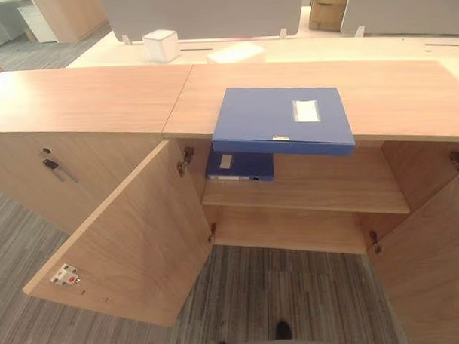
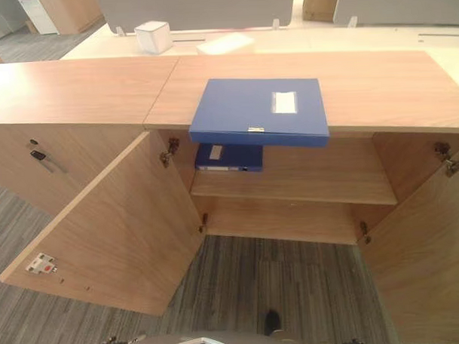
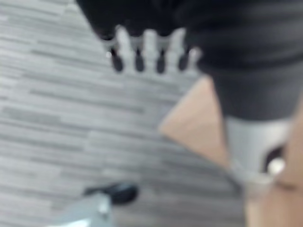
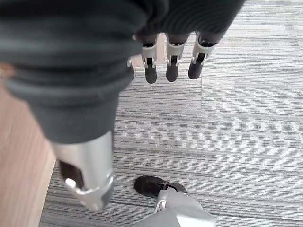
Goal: Put the empty folder in the office cabinet
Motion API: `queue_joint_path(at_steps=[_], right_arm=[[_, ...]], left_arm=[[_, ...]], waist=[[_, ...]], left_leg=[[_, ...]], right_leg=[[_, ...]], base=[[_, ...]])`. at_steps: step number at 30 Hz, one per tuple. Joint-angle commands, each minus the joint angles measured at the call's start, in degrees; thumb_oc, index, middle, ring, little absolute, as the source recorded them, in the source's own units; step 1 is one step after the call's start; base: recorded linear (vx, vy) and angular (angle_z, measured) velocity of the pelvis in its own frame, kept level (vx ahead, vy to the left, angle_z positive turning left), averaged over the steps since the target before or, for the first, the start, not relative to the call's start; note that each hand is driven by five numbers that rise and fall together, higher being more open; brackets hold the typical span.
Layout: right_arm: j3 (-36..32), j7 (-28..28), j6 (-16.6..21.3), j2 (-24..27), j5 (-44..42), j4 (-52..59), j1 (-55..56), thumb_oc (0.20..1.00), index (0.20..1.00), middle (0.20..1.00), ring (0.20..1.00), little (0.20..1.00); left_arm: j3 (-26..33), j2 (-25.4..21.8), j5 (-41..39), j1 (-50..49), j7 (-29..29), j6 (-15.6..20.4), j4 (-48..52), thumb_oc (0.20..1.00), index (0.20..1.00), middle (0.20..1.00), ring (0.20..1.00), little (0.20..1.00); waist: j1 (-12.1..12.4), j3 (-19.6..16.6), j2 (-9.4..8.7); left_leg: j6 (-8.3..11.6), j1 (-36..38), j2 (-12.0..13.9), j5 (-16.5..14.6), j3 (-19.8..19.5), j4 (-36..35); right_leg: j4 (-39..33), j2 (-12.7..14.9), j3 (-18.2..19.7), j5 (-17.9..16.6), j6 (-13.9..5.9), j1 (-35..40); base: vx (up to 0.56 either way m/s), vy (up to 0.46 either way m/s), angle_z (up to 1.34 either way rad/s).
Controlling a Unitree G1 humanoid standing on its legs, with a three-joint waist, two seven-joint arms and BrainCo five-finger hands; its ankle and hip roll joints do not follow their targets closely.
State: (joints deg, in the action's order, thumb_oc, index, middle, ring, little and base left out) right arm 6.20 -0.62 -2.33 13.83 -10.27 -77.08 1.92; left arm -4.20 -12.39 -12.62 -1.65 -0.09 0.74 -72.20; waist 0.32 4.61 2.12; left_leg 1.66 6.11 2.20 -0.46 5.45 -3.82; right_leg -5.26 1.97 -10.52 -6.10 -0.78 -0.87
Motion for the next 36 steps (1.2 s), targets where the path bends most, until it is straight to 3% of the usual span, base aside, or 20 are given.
queue_joint_path(at_steps=[1, 3, 4, 5, 6, 7, 8, 9, 11, 12, 13, 16, 21, 36], right_arm=[[0.96, -2.30, 0.99, 1.40, -1.25, -1.04, -1.82, 1.000, 1.000, 1.000, 1.000, 1.000], [1.89, -2.29, 1.06, 1.90, -0.69, -0.91, -1.65, 1.000, 1.000, 1.000, 1.000, 1.000], [2.35, -2.48, 0.85, 2.09, -0.51, -1.01, -1.86, 1.000, 1.000, 1.000, 1.000, 1.000], [2.69, -2.54, 0.95, 2.34, 0.16, -1.03, -1.48, 1.000, 1.000, 1.000, 1.000, 1.000], [3.48, -2.24, 0.91, 2.66, 1.18, -0.91, -1.09, 1.000, 1.000, 1.000, 1.000, 1.000], [3.47, -2.24, 0.91, 2.65, 1.18, -0.90, -1.10, 1.000, 1.000, 1.000, 1.000, 1.000], [3.00, -2.30, 0.81, 3.19, 1.66, 0.22, -0.29, 1.000, 1.000, 1.000, 1.000, 1.000], [1.05, -2.78, 0.38, 4.43, 2.50, -0.50, -0.16, 1.000, 1.000, 1.000, 1.000, 1.000], [1.07, -2.78, 0.38, 4.42, 2.51, -0.50, -0.14, 1.000, 1.000, 1.000, 1.000, 1.000], [-0.16, -2.81, 0.03, 5.01, 3.12, -1.93, -0.50, 1.000, 1.000, 1.000, 1.000, 1.000], [-0.94, -2.87, 0.00, 5.48, 2.56, -2.62, -1.34, 1.000, 1.000, 1.000, 1.000, 1.000], [-1.58, -2.30, 0.17, 4.99, 1.52, -2.33, -1.30, 1.000, 1.000, 1.000, 1.000, 1.000], [-0.60, -1.80, -0.27, 4.03, 0.98, -1.40, -1.19, 1.000, 1.000, 1.000, 1.000, 1.000], [0.19, -4.88, -0.99, -0.21, -1.29, -1.13, -1.12, 1.000, 1.000, 1.000, 1.000, 1.000]], left_arm=[[-0.94, -0.53, -8.36, 3.73, 2.37, 4.56, 5.23, 1.000, 1.000, 1.000, 1.000, 1.000], [-0.34, -2.50, -11.62, 9.34, 3.51, 3.61, 5.87, 1.000, 1.000, 1.000, 1.000, 1.000], [-0.46, -4.20, -13.90, 10.58, 3.17, 6.07, 7.13, 1.000, 1.000, 1.000, 1.000, 1.000], [0.16, -4.77, -14.91, 11.54, 2.83, 5.36, 6.55, 1.000, 1.000, 1.000, 1.000, 1.000], [0.51, -5.52, -16.91, 14.32, 3.13, 5.60, 6.43, 1.000, 1.000, 1.000, 1.000, 1.000], [0.51, -5.53, -16.92, 14.36, 3.12, 5.60, 6.40, 1.000, 1.000, 1.000, 1.000, 1.000], [0.36, -6.73, -17.69, 13.87, 4.88, 6.08, 13.42, 1.000, 1.000, 1.000, 1.000, 1.000], [-1.07, -6.37, -20.27, 8.00, 4.09, 7.77, 35.05, 1.000, 1.000, 1.000, 1.000, 1.000], [-1.06, -6.38, -20.25, 7.95, 4.11, 7.73, 35.12, 1.000, 1.000, 1.000, 1.000, 1.000], [-1.97, -5.38, -18.41, 2.12, 2.39, 7.44, 46.92, 1.000, 1.000, 1.000, 1.000, 1.000], [-1.94, -5.20, -17.69, 1.73, 2.11, 7.58, 48.13, 1.000, 1.000, 1.000, 1.000, 1.000], [-1.41, -4.34, -17.94, 1.26, 1.92, 7.54, 51.15, 1.000, 1.000, 1.000, 1.000, 1.000], [-2.54, -3.15, -20.01, 0.46, 2.01, 7.30, 57.53, 1.000, 1.000, 1.000, 1.000, 1.000], [1.47, -1.41, -10.74, -4.98, 11.39, 7.64, 64.90, 1.000, 1.000, 1.000, 1.000, 1.000]], waist=[[-2.69, 0.97, -1.43], [-4.24, 0.53, -1.14], [-5.00, 0.65, -1.07], [-5.54, 0.67, -1.17], [-6.18, 1.29, -1.98], [-6.18, 1.30, -1.98], [-5.92, 1.79, -2.22], [-4.61, 2.88, -2.60], [-4.70, 2.69, -2.62], [-3.42, 3.34, -2.75], [-2.92, 4.12, -2.78], [-3.24, 3.04, -1.12], [-3.54, 1.27, -0.53], [-1.33, 0.69, -2.92]], left_leg=[[3.62, -1.19, 3.65, -0.51, -1.08, -1.18], [4.17, -0.48, 4.69, -0.36, 0.37, -1.18], [4.51, 0.48, 5.17, -0.30, 1.57, -1.18], [4.62, 0.69, 5.59, 0.04, 2.20, -0.42], [4.50, -0.99, 5.90, -0.94, 2.39, 5.06], [4.50, -1.12, 5.92, -1.06, 2.36, 5.29], [4.25, -2.62, 5.53, -1.48, 1.20, 7.57], [3.70, -6.36, 4.61, -0.85, -2.34, 9.07], [3.69, -6.58, 4.56, -0.70, -2.42, 9.00], [3.26, -10.27, 2.77, 1.65, -6.05, 6.97], [3.12, -12.53, 1.54, 2.89, -7.22, 7.14], [3.46, -7.81, 2.78, 3.69, -5.69, 1.05], [3.05, -4.98, 1.98, 2.72, -4.90, -1.18], [2.06, -2.50, 1.01, 0.14, -5.17, -1.18]], right_leg=[[0.26, 1.62, 3.13, 7.04, -4.87, 5.55], [0.26, 0.82, 4.51, 7.43, -4.61, 5.47], [0.26, 0.34, 5.53, 7.60, -4.31, 5.74], [0.26, 0.03, 6.33, 7.72, -4.17, 5.97], [0.43, -0.06, 7.72, 7.71, -3.57, 6.36], [0.44, -0.07, 7.72, 7.71, -3.57, 6.33], [0.61, 0.07, 7.96, 7.78, -3.39, 6.26], [0.70, 0.54, 7.31, 7.76, -3.29, 6.33], [0.69, 0.57, 7.24, 7.71, -3.29, 6.13], [0.60, 0.55, 7.03, 7.60, -3.37, 6.43], [0.60, 0.47, 7.15, 7.62, -3.38, 6.90], [0.52, -0.44, 8.08, 8.10, -3.49, 7.54], [0.26, 0.53, 7.99, 8.38, -3.94, 7.95], [0.26, 1.85, 7.81, 8.86, -4.96, 9.46]], base=[[0.02, -0.147, -0.05], [0.05, -0.089, -0.40], [0.08, -0.072, -0.49], [0.03, -0.119, -0.58], [0.00, -0.097, -0.66], [-0.05, -0.084, -0.79], [-0.10, -0.035, -0.82], [-0.10, -0.035, -0.80], [-0.04, -0.013, -0.48], [-0.03, 0.003, 0.06], [-0.03, 0.031, 0.00], [0.08, 0.085, -0.27], [0.09, 0.095, 0.01], [0.03, 0.030, 0.03]])
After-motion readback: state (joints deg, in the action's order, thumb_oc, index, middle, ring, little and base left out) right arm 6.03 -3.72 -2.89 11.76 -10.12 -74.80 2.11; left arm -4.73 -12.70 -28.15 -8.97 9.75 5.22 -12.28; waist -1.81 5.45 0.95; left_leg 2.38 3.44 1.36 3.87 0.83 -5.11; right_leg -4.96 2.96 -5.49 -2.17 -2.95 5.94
